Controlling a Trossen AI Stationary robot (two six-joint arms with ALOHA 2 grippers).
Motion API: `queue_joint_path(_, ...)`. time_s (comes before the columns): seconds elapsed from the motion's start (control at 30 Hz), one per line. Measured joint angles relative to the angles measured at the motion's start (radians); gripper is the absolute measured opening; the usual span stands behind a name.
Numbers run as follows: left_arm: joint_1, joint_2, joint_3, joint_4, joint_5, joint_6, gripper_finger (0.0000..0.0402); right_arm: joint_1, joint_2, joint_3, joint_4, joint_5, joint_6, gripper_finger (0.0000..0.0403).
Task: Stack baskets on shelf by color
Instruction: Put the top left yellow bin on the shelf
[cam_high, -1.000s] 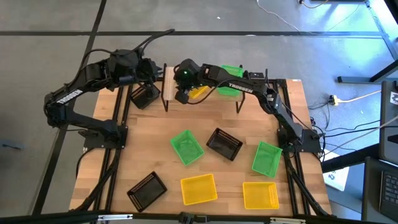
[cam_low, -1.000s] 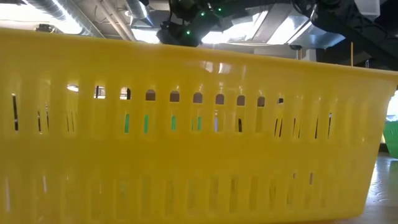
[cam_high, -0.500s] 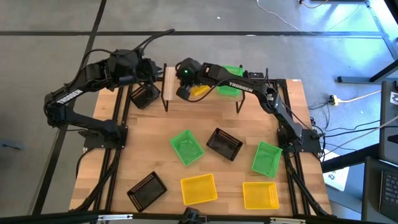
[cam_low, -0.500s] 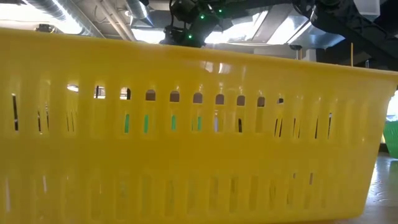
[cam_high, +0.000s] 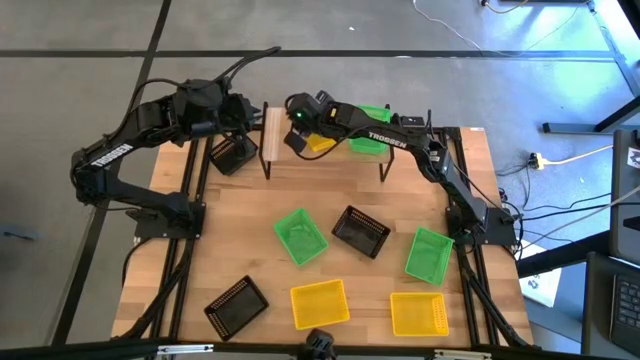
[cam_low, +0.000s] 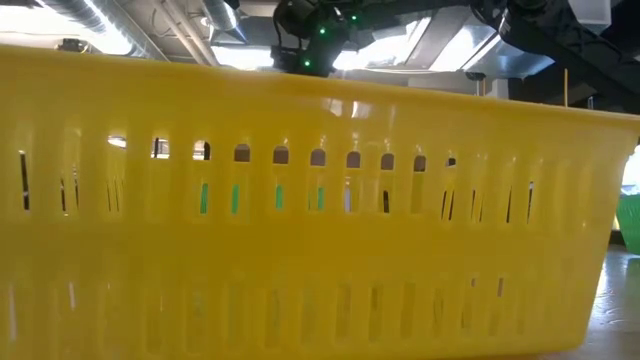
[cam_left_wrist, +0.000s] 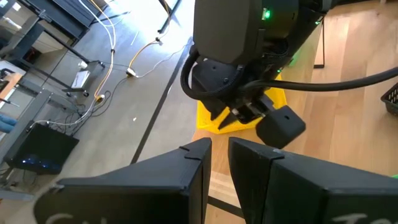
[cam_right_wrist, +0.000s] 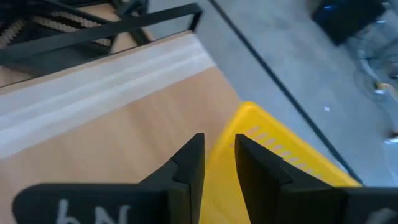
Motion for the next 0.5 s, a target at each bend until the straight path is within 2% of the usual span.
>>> queue_joint_path(0.37,0.0,0.0,0.0,0.0,0.0,0.0,0.0047,0.0,0.0,0.0,-0.037,0.131,-0.002,0.009)
queue_joint_path(0.5,0.0,0.0,0.0,0.0,0.0,0.0,0.0047,0.006,-0.007,0.0,0.021,0.107,-0.063,0.009)
